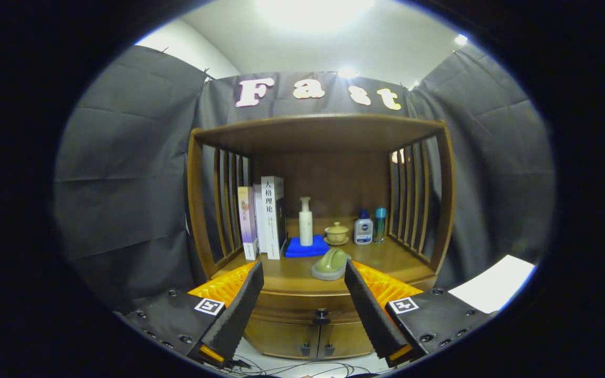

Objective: Pull open the drawer, take out the items inside it, and place them on the countertop above the cabinet.

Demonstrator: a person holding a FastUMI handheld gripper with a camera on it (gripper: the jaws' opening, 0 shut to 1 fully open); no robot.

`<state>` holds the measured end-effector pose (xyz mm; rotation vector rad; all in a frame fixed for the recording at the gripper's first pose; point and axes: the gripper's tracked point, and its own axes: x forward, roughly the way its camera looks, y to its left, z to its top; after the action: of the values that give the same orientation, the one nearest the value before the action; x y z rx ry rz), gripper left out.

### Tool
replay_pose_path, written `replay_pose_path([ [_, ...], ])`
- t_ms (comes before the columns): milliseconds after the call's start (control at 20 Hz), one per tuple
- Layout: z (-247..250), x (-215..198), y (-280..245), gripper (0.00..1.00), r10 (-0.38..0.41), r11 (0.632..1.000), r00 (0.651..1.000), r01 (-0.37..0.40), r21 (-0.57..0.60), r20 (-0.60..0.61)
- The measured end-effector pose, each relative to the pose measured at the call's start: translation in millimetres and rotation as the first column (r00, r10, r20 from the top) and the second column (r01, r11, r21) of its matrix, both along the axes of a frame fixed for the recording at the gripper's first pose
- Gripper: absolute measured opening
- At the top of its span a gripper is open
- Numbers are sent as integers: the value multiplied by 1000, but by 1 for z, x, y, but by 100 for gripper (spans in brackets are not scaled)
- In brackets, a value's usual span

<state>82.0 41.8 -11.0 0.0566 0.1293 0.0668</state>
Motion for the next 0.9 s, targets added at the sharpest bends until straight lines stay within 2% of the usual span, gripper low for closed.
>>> replay_pose_path([
  [200, 28, -31, -6, 98, 20, 994, 1000, -22, 107, 17],
  [300, 26, -46, -10, 98, 22, 993, 999, -27, 115, 41],
  [450, 21, -58, -5, 97, 26, 993, 996, -35, 111, 82],
  [600, 6, -60, 4, 98, 51, 993, 997, -56, 101, 49],
  [900, -17, -52, 4, 98, 37, 999, 999, -37, 27, 19],
])
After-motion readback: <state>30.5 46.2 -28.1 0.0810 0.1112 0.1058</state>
